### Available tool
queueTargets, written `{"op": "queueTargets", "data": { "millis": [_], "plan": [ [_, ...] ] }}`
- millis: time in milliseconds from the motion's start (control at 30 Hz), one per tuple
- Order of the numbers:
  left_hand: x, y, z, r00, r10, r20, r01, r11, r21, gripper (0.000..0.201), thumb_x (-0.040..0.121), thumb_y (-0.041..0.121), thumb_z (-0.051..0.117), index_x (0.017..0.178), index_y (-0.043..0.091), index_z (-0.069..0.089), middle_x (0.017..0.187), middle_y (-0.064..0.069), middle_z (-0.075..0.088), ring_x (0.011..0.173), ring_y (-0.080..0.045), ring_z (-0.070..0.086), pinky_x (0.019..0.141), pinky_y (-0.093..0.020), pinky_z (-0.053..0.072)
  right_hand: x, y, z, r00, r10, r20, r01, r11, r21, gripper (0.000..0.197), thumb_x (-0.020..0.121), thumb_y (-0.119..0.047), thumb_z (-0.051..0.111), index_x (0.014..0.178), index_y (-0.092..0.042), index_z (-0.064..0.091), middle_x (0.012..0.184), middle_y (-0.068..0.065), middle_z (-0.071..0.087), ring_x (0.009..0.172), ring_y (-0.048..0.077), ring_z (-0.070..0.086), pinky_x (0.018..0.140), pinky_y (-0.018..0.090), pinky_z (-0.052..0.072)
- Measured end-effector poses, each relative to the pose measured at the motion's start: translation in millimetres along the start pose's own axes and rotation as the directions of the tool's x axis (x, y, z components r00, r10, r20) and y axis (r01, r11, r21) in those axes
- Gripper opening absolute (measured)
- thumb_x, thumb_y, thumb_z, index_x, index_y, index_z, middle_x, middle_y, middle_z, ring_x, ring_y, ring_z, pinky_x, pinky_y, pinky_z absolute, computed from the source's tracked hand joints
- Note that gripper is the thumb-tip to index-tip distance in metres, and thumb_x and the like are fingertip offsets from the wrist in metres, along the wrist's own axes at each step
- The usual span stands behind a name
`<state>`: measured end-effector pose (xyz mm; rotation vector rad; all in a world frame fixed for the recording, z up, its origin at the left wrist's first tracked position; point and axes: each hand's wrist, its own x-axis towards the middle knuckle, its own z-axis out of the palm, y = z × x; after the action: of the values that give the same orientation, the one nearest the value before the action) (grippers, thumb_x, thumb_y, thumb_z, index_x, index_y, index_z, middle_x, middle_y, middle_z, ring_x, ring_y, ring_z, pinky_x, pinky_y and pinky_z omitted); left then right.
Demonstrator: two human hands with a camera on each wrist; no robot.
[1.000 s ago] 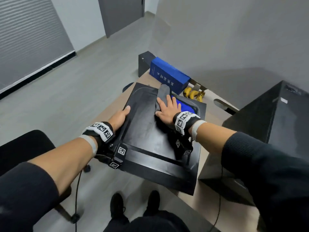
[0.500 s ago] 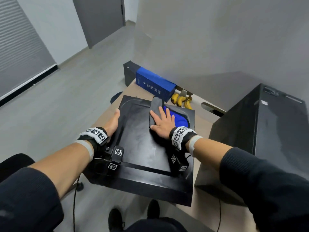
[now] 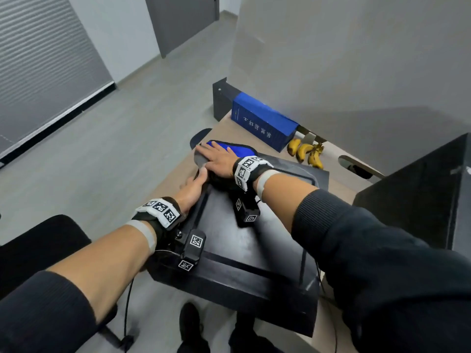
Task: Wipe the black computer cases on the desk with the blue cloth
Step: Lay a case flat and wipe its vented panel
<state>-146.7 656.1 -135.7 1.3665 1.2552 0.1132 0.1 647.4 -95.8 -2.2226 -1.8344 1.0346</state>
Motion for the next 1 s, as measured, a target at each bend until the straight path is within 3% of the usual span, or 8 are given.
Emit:
{"op": "queueTargets", "data": {
  "millis": [33, 167, 333, 467, 533, 700, 867, 1000],
  "plan": [
    [-1.8, 2.5, 1.3, 1.0, -0.029, 0.004, 0.029, 0.998, 0.051, 0.113, 0.069, 0.093, 0.045, 0.157, 0.024, 0.026, 0.163, -0.004, 0.025, 0.15, -0.022, 0.022, 0.123, -0.045, 0.018, -4.3, 5.8, -2.6, 1.0, 0.019, -0.009, -0.019, 0.999, 0.029, 0.066, 0.1, -0.028, 0.042, 0.157, -0.025, 0.01, 0.165, -0.004, 0.004, 0.152, 0.02, -0.002, 0.12, 0.054, 0.001],
    [-7.5, 4.4, 8.2, 0.993, -0.115, -0.039, 0.121, 0.944, 0.305, 0.103, 0.079, 0.056, 0.075, 0.154, 0.009, 0.022, 0.156, -0.014, 0.023, 0.146, -0.031, 0.026, 0.12, -0.045, 0.025, -41.3, 41.7, -2.4, 0.99, 0.111, -0.085, -0.096, 0.981, 0.169, 0.064, 0.101, -0.027, 0.043, 0.157, -0.023, 0.012, 0.165, -0.002, 0.006, 0.152, 0.019, 0.0, 0.12, 0.051, 0.001],
    [-10.6, 13.6, 15.4, 0.992, -0.119, -0.03, 0.119, 0.886, 0.449, 0.103, 0.084, 0.048, 0.075, 0.155, 0.006, 0.015, 0.155, -0.017, 0.019, 0.145, -0.035, 0.026, 0.12, -0.047, 0.025, -101.7, 113.5, 4.3, 0.917, 0.313, -0.246, -0.271, 0.944, 0.19, 0.058, 0.101, -0.03, 0.041, 0.154, -0.013, 0.024, 0.162, 0.007, 0.02, 0.149, 0.029, 0.015, 0.12, 0.045, 0.013],
    [-7.1, 9.6, 18.2, 0.993, -0.115, -0.037, 0.119, 0.883, 0.455, 0.104, 0.083, 0.049, 0.075, 0.155, 0.008, 0.012, 0.156, -0.016, 0.018, 0.145, -0.035, 0.027, 0.12, -0.048, 0.026, -117.7, 115.3, 20.5, 0.864, 0.418, -0.281, -0.4, 0.908, 0.123, 0.066, 0.097, -0.042, 0.044, 0.155, -0.02, 0.02, 0.164, 0.004, 0.01, 0.15, 0.029, 0.006, 0.119, 0.052, 0.009],
    [-4.8, 9.0, 17.7, 0.992, -0.126, -0.033, 0.126, 0.874, 0.468, 0.104, 0.083, 0.051, 0.074, 0.156, 0.009, 0.012, 0.157, -0.015, 0.017, 0.144, -0.037, 0.028, 0.118, -0.048, 0.027, -101.2, 96.1, 20.9, 0.894, 0.371, -0.25, -0.367, 0.928, 0.064, 0.071, 0.093, -0.044, 0.05, 0.154, -0.026, 0.02, 0.164, 0.003, 0.004, 0.151, 0.028, -0.001, 0.118, 0.055, 0.004],
    [-4.3, 8.1, 21.2, 0.993, -0.085, -0.086, 0.118, 0.822, 0.557, 0.104, 0.082, 0.055, 0.071, 0.156, 0.01, 0.013, 0.157, -0.017, 0.023, 0.145, -0.038, 0.027, 0.118, -0.045, 0.026, -51.0, 53.4, 10.7, 0.959, 0.211, -0.188, -0.209, 0.977, 0.033, 0.07, 0.088, -0.026, 0.054, 0.152, -0.029, 0.026, 0.165, 0.003, -0.003, 0.151, 0.026, -0.006, 0.119, 0.056, 0.0],
    [-2.3, 6.6, 24.7, 0.99, -0.067, -0.121, 0.127, 0.798, 0.589, 0.102, 0.083, 0.057, 0.07, 0.155, 0.008, 0.016, 0.157, -0.018, 0.024, 0.145, -0.038, 0.025, 0.118, -0.044, 0.025, -49.8, 42.0, 19.9, 0.972, 0.107, -0.211, -0.111, 0.994, -0.004, 0.066, 0.09, -0.025, 0.052, 0.152, -0.029, 0.028, 0.165, -0.001, 0.0, 0.152, 0.022, -0.004, 0.119, 0.051, 0.0],
    [-3.5, 7.3, 20.1, 0.989, -0.105, -0.1, 0.143, 0.819, 0.556, 0.101, 0.082, 0.058, 0.069, 0.154, 0.01, 0.016, 0.156, -0.017, 0.022, 0.144, -0.039, 0.027, 0.118, -0.05, 0.026, -85.3, 59.7, 26.5, 0.945, 0.182, -0.272, -0.176, 0.983, 0.045, 0.066, 0.09, -0.031, 0.049, 0.152, -0.031, 0.026, 0.165, -0.003, 0.004, 0.152, 0.021, -0.001, 0.121, 0.05, 0.001]
  ]
}}
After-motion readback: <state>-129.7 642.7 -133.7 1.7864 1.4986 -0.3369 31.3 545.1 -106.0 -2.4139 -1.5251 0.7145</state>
